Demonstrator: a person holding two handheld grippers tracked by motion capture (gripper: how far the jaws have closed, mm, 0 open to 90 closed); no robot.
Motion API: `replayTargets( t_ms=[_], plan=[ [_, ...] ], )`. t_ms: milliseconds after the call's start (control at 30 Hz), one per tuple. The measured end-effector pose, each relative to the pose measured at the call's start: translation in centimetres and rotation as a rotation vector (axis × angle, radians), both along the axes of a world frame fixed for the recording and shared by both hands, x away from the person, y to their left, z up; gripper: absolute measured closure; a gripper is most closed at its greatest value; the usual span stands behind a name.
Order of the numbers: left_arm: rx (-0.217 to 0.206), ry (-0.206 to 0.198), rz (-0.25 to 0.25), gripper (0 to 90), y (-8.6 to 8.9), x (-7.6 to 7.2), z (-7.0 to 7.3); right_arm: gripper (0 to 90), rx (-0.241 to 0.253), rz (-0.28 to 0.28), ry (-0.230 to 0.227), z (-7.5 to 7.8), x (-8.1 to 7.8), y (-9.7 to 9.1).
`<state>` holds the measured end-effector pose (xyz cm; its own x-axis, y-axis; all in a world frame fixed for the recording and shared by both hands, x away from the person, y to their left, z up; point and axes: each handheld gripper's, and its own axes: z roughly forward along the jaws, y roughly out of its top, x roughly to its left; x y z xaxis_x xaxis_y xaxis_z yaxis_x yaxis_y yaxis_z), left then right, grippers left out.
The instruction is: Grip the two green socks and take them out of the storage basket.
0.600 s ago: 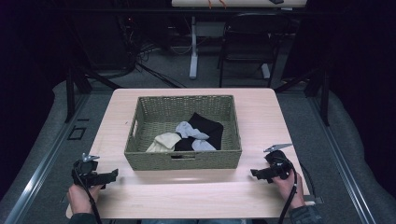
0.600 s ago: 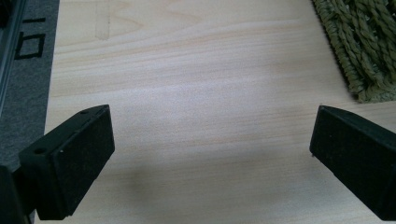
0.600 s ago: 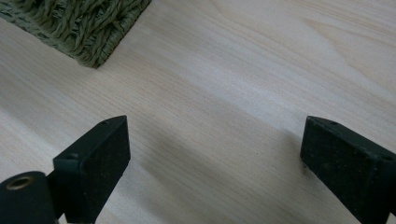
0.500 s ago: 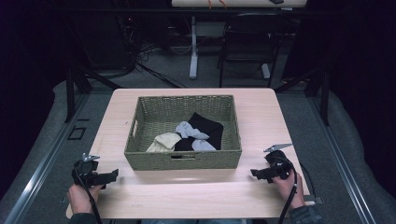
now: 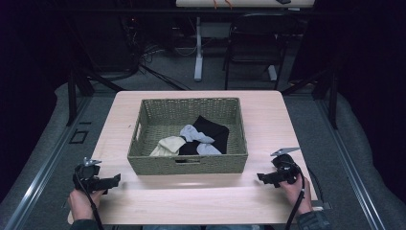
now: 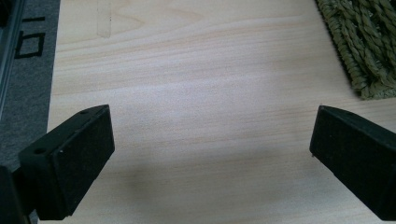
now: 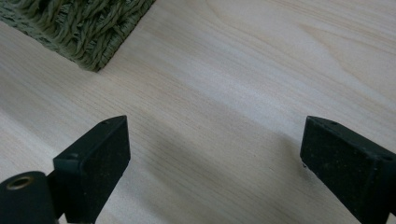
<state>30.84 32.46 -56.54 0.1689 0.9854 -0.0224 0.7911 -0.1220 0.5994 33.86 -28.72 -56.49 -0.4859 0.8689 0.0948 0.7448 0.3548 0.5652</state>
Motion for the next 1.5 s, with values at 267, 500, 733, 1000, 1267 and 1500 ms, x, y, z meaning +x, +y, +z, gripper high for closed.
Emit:
replayTargets(
  t_ms=[267, 500, 733, 1000, 1267, 1500],
  plan=[
    [0.006, 0.008, -0.012, 0.0, -0.1, 0.0, 0.3, 7.8, -0.006, -0.001, -0.003, 0.1, -0.1, 0.0],
    [-0.013, -0.004, -0.01, 0.0, 0.1, -0.3, 1.6, 7.8, -0.001, 0.001, 0.002, 0.0, 0.0, 0.0],
    [-0.053, -0.027, -0.005, 0.0, 0.2, -0.4, 3.5, 7.9, -0.004, 0.006, 0.003, 0.1, -0.2, 0.1],
    [-0.056, -0.032, -0.028, 0.0, -0.4, 0.0, 5.3, 7.8, 0.006, 0.006, 0.002, -0.1, 0.0, 0.1],
    [-0.056, -0.06, -0.066, 0.1, -0.9, 0.5, 8.1, 7.9, 0.003, 0.009, 0.005, 0.0, 0.0, 0.2],
    [-0.053, -0.068, -0.105, 0.1, -1.6, 1.8, 10.8, 7.9, -0.024, 0.015, 0.01, 0.0, 0.0, 0.2]
  ],
)
